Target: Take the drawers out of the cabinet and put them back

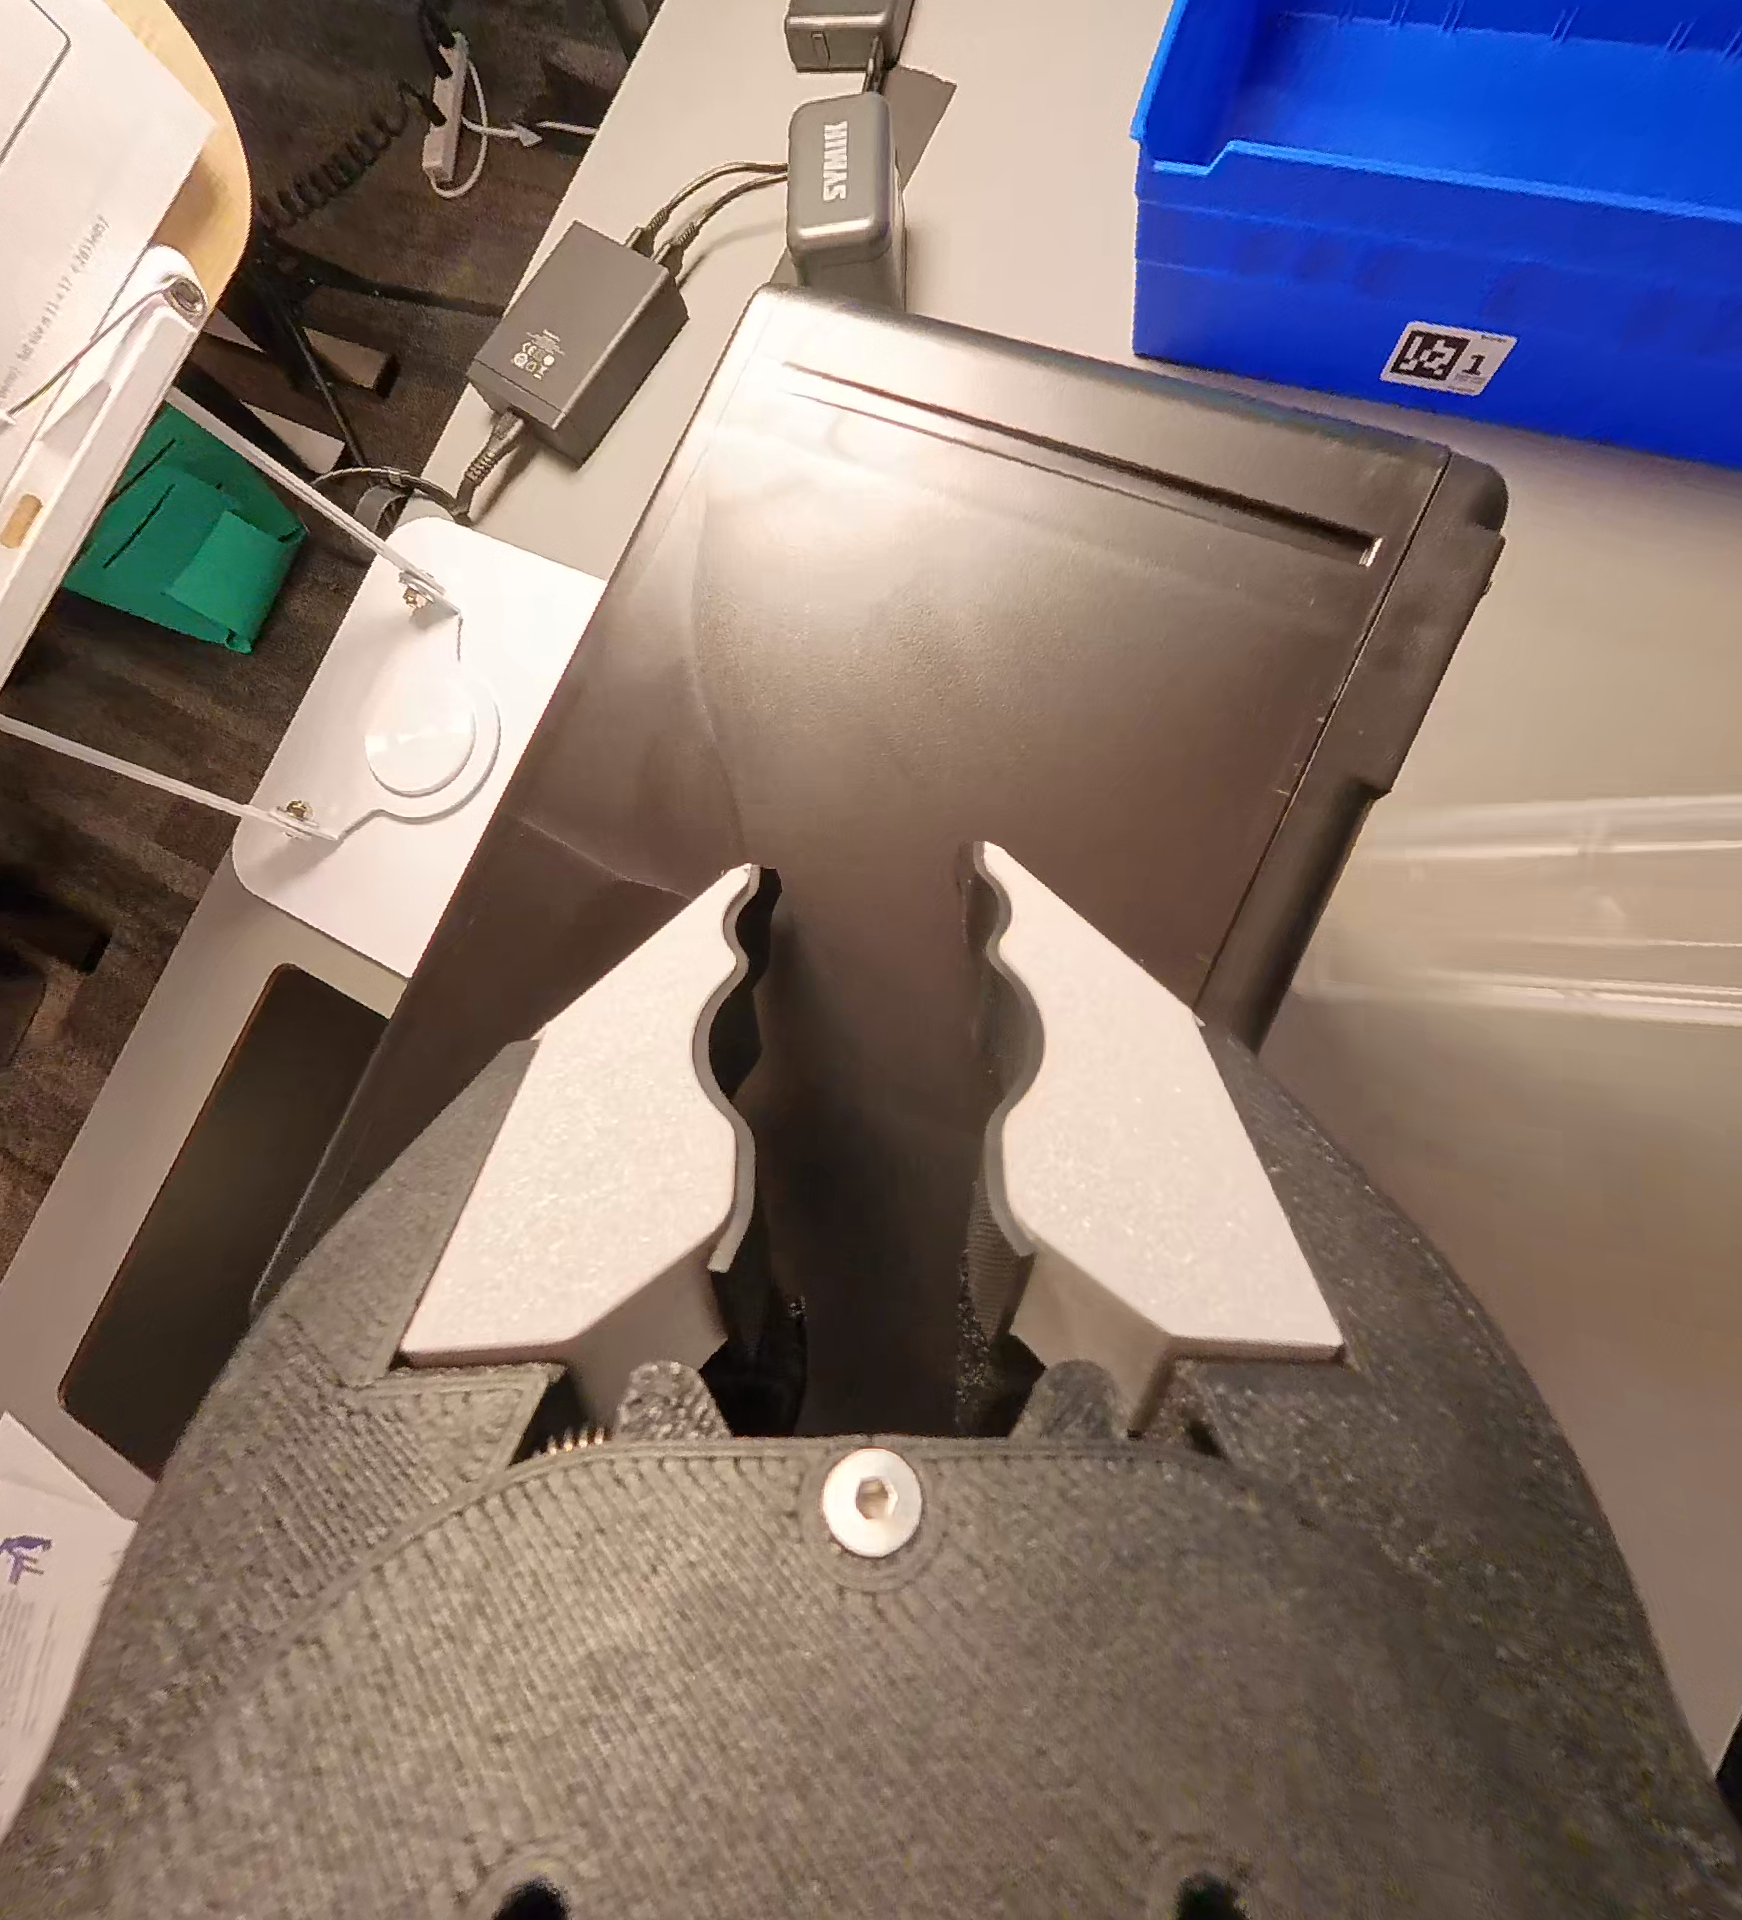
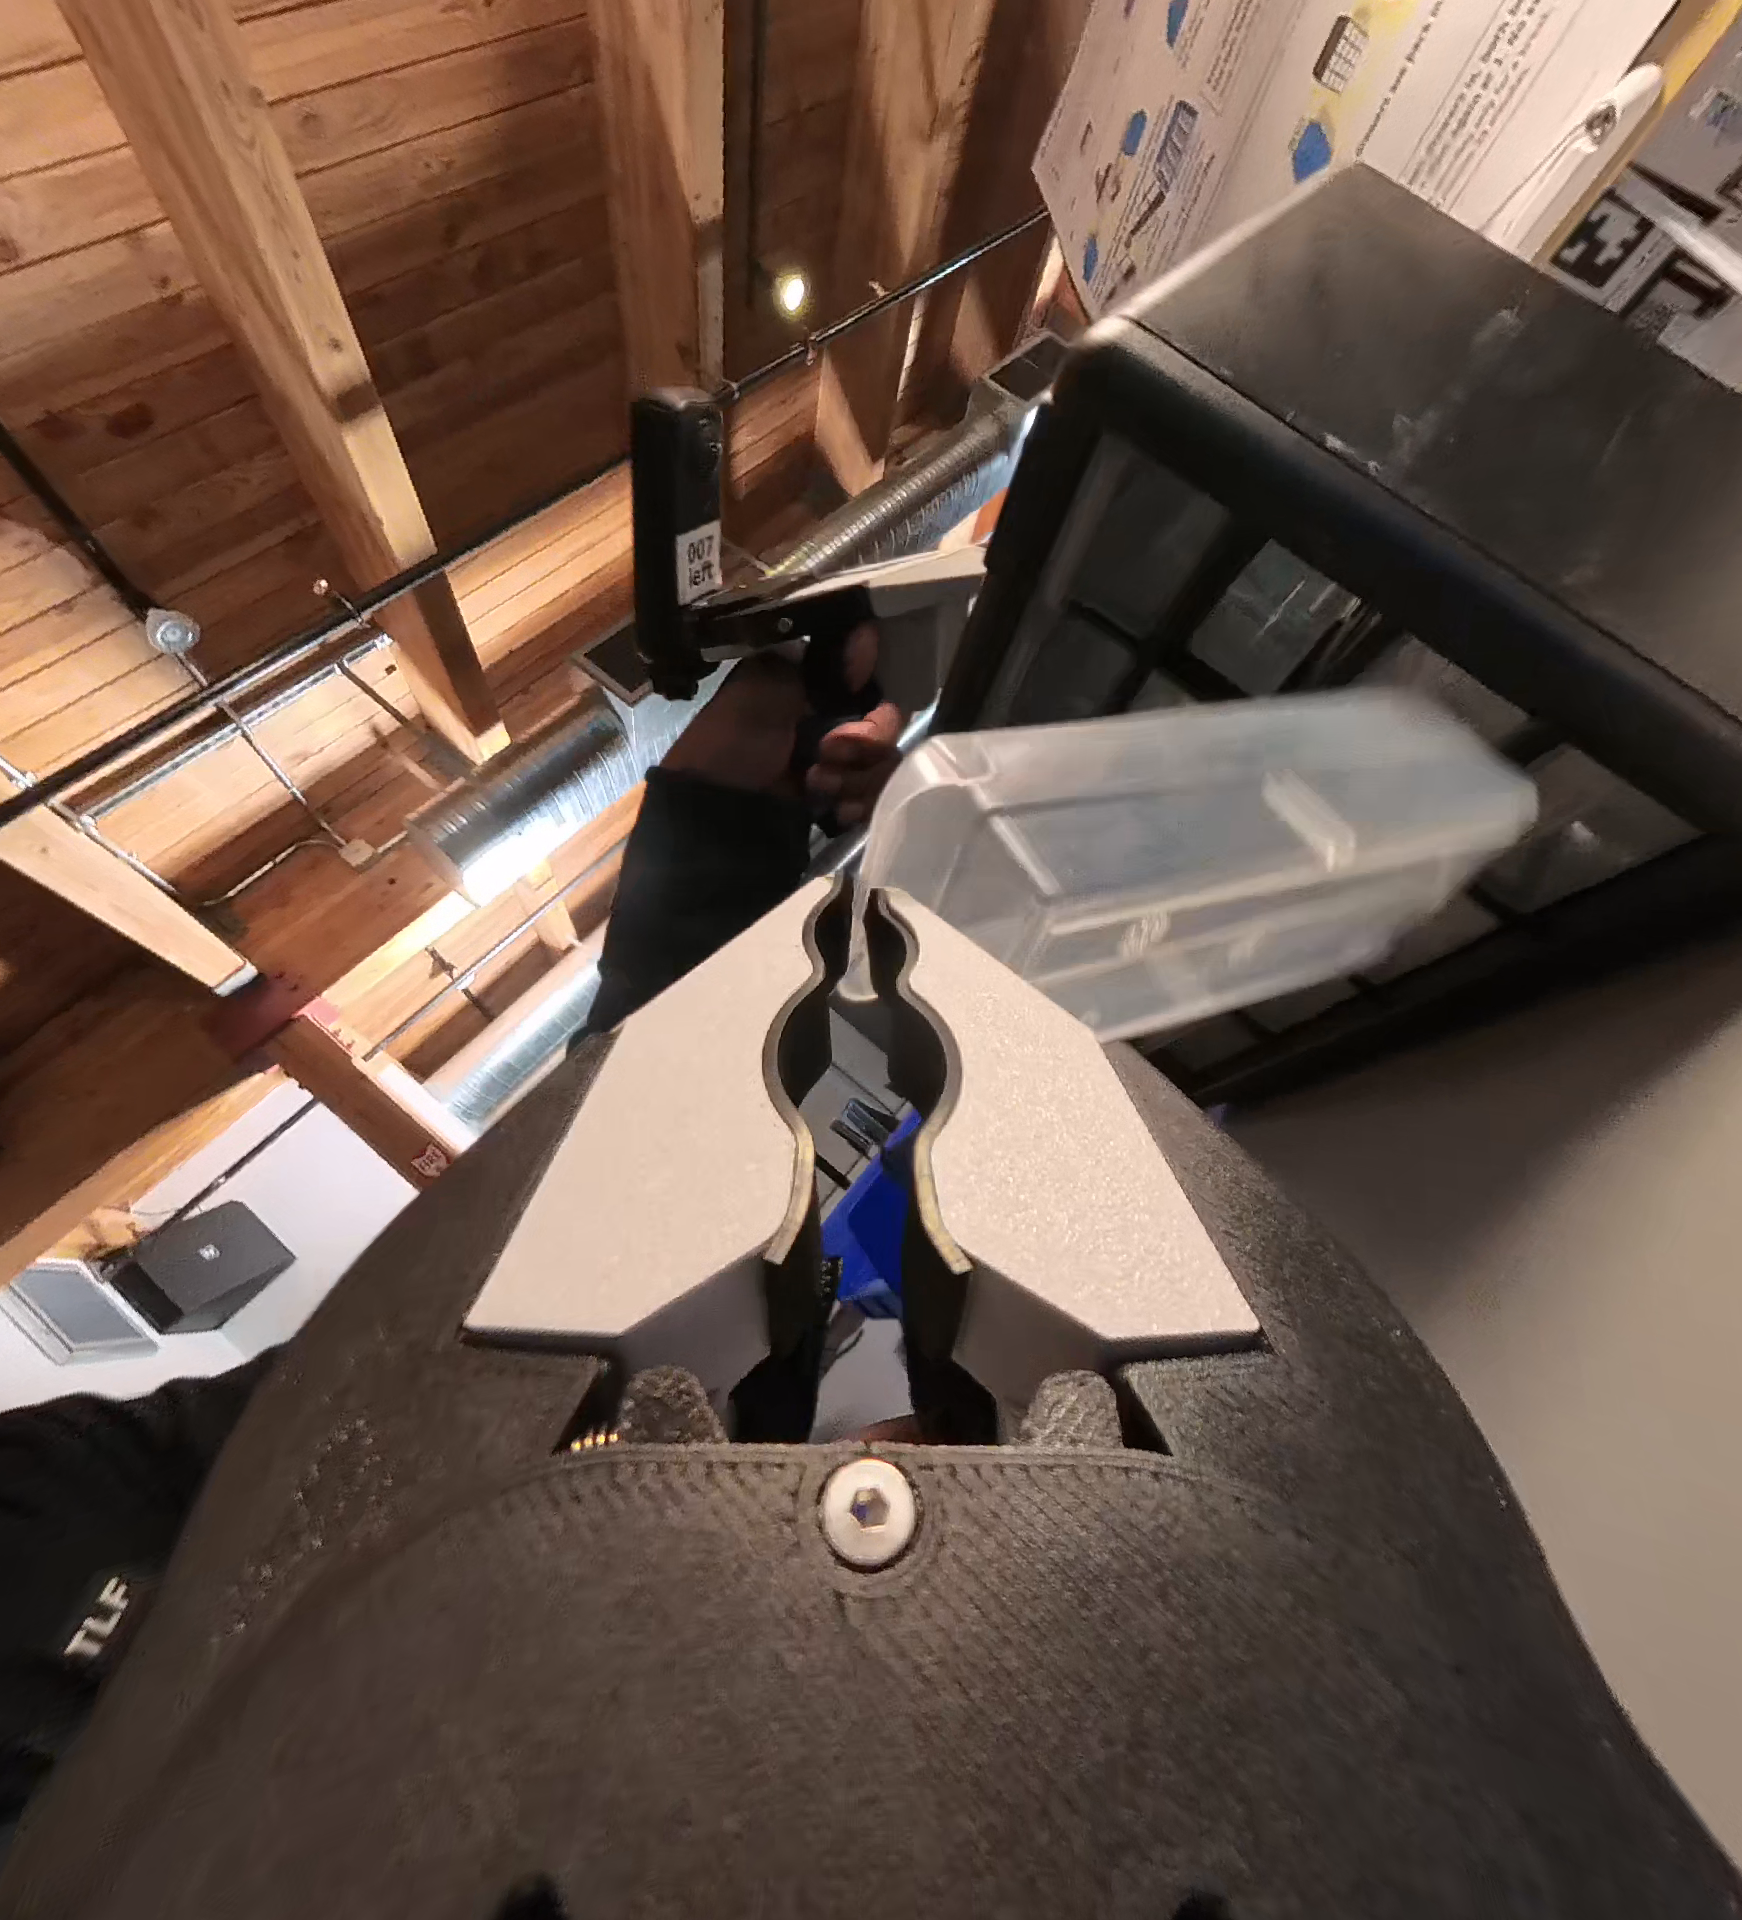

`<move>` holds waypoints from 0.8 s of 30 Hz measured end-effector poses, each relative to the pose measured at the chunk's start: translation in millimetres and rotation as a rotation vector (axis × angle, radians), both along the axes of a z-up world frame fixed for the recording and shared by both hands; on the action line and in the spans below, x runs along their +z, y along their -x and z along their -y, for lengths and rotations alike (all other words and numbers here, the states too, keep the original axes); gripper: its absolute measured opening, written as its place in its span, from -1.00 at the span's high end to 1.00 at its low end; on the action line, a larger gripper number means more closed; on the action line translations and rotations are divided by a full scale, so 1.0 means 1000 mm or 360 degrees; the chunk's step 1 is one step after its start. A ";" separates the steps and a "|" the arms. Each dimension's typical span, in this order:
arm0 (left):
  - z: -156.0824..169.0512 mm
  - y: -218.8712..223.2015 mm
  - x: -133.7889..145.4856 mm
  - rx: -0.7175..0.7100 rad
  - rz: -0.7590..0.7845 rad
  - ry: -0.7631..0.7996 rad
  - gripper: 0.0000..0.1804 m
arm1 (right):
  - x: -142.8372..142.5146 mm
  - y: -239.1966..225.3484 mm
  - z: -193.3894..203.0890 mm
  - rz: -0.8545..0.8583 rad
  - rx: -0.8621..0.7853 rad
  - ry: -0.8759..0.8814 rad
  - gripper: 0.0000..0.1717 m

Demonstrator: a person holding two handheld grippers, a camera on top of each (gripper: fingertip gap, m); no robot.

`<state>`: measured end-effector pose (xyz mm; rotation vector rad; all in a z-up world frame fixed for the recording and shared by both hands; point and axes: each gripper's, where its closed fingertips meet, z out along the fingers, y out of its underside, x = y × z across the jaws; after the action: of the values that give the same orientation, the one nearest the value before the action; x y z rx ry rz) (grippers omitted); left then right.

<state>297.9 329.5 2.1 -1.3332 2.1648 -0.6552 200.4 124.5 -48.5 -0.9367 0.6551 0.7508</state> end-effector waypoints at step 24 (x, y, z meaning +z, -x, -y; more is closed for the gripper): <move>0.002 -0.002 0.000 0.0014 0.0020 -0.0009 0.61 | 0.023 -0.232 0.147 0.0222 0.0058 0.0740 0.97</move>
<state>300.1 327.7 2.1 -1.3312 2.1480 -0.6517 432.2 -22.6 -25.7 -1.4166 0.7041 0.5663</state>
